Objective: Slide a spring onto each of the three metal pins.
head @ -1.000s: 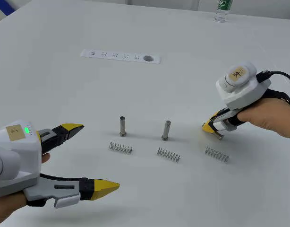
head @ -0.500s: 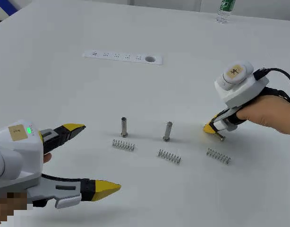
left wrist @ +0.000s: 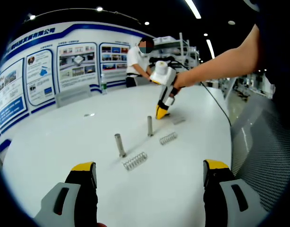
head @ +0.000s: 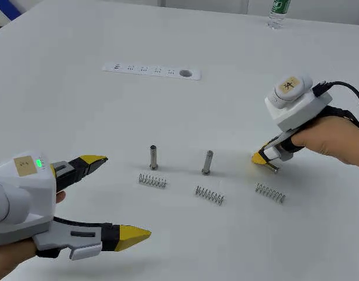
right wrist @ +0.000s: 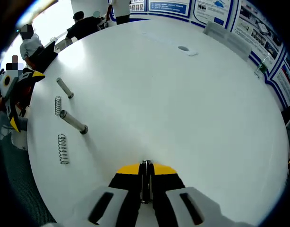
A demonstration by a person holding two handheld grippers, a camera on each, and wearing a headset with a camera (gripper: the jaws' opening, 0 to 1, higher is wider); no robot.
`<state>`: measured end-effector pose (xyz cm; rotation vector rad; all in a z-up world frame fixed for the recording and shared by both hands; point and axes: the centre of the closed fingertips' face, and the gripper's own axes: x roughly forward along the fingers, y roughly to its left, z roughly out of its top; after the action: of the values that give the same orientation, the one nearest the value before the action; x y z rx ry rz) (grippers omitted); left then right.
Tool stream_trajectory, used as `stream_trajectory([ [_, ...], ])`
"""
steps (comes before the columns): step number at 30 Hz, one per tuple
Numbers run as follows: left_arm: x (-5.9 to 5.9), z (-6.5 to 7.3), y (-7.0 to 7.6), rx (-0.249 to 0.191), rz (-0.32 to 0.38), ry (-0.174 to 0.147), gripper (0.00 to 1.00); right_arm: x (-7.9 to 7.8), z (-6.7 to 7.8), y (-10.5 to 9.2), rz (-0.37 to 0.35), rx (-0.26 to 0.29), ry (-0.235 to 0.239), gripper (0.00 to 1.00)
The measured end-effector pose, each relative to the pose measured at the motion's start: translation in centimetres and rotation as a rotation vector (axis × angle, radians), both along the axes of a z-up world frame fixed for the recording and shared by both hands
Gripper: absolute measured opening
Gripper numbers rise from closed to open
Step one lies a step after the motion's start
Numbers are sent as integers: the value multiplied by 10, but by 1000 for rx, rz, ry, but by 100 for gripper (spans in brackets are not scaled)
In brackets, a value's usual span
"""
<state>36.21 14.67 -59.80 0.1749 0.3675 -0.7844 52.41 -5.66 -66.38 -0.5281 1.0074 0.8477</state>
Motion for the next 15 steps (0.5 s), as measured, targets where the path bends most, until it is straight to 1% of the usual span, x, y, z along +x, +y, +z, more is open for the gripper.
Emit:
stream_trajectory([
  [2, 0, 0, 1, 1, 1, -1, 95, 0, 1, -1, -11, 10, -9, 9],
  [4, 0, 0, 1, 0, 2, -2, 95, -2, 3, -1, -15, 21, -4, 9],
  [12, 0, -1, 0, 2, 0, 0, 95, -10, 14, -2, -2, 35, -33, 9],
  [15, 0, -1, 0, 3, -2, 0, 95, -13, 22, -3, 3, 42, -54, 9],
])
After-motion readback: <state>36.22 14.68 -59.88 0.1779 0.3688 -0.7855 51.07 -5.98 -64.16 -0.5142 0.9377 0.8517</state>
